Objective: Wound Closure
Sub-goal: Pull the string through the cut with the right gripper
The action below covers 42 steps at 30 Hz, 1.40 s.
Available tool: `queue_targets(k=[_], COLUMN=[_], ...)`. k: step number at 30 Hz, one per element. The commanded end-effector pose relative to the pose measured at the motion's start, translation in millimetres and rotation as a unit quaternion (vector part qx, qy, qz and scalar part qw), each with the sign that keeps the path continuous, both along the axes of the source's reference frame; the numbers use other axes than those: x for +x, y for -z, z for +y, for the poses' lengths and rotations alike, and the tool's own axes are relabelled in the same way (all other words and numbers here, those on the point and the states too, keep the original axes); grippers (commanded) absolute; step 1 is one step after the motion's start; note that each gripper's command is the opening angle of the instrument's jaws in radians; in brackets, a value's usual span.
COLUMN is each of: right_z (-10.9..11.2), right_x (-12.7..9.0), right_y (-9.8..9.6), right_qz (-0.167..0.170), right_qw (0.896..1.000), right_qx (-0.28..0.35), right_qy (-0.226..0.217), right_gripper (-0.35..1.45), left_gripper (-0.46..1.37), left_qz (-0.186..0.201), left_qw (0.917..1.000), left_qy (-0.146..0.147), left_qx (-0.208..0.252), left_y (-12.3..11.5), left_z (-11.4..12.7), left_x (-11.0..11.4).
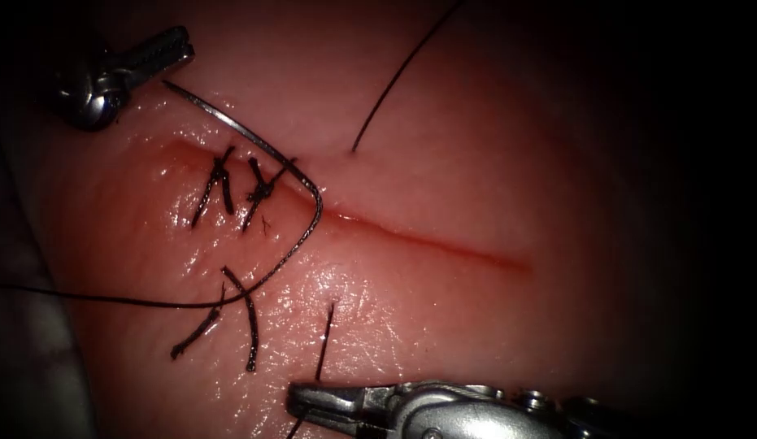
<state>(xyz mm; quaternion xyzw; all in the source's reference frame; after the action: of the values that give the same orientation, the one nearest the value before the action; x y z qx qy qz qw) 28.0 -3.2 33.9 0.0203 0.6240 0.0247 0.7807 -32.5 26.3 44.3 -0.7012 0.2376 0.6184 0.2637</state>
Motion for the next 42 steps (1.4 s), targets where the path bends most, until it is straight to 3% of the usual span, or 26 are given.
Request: queue_targets(k=[1, 21, 32, 37, 39, 40, 41, 42], right_z=[-0.1, -7.6, -10.7, -10.8, -10.1, -9.9, -9.3, -8.9], right_x=[0.0, 3.3, 5.0, 5.4, 5.3, 5.2, 5.0, 4.8], right_y=[0.1, 4.8, 4.5, 4.4, 4.6, 4.7, 4.9, 5.1], right_qz=[0.002, 0.038, 0.045, 0.049, 0.05, 0.048, 0.045, 0.044], right_qw=[1.0, 0.997, 0.995, 0.994, 0.994, 0.995, 0.996, 0.997], right_qx=[-0.001, -0.015, -0.004, -0.005, -0.002, -0.001, -0.001, 0.002], right_qy=[0.003, 0.071, 0.091, 0.095, 0.095, 0.092, 0.08, 0.066], right_gripper=[-0.35, -0.35, -0.35, -0.35, 0.24, 0.45, 0.82, 1.03], left_gripper=[-0.39, -0.39, -0.39, -0.39, -0.39, -0.39, -0.39, -0.39], left_qz=[0.0, 0.0, 0.0, 0.0, 0.0, 0.0, 0.0, 0.0], left_qw=[1.0, 1.0, 1.0, 1.0, 1.0, 1.0, 1.0, 1.0], left_qy=[-0.001, -0.001, -0.001, -0.001, -0.001, -0.001, -0.001, -0.001], left_qx=[0.0, 0.0, 0.0, 0.0, 0.0, 0.0, 0.0, 0.0], left_y=[0.0, 0.0, 0.0, 0.0, 0.0, 0.0, 0.0, 0.0], left_z=[0.0, 0.0, 0.0, 0.0, 0.0, 0.0, 0.0, 0.0], left_x=[0.0, 0.0, 0.0, 0.0, 0.0, 0.0, 0.0, 0.0])
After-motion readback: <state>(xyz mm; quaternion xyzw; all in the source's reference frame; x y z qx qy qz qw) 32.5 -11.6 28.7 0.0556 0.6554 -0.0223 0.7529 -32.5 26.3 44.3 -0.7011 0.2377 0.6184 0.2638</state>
